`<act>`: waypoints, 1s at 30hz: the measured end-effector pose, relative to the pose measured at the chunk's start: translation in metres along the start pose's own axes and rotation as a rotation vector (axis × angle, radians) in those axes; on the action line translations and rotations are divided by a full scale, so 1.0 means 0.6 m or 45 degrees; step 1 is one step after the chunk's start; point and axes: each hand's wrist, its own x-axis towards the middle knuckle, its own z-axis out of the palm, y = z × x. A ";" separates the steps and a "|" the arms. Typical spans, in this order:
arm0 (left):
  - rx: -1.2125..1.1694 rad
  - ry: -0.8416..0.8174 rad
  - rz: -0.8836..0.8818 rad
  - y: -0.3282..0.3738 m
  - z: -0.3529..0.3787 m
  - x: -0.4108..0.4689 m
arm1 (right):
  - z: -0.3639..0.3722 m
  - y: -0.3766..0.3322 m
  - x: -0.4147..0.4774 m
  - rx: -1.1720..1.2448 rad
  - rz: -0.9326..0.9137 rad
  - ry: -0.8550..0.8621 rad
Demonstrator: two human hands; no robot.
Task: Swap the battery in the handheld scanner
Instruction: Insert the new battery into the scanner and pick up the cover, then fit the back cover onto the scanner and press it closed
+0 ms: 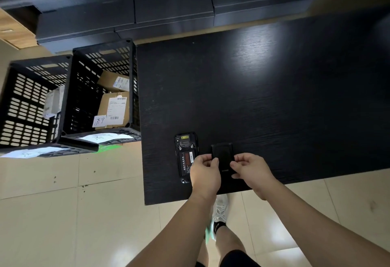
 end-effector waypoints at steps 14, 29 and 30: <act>-0.005 0.119 0.072 -0.023 -0.160 0.047 | 0.140 -0.020 -0.015 -0.326 -0.173 -0.045; 0.000 -0.021 0.151 -0.039 -0.177 0.082 | 0.151 0.005 0.015 -0.299 -0.231 -0.020; 0.001 -0.019 0.163 -0.039 -0.178 0.084 | 0.153 0.007 0.017 -0.296 -0.237 -0.021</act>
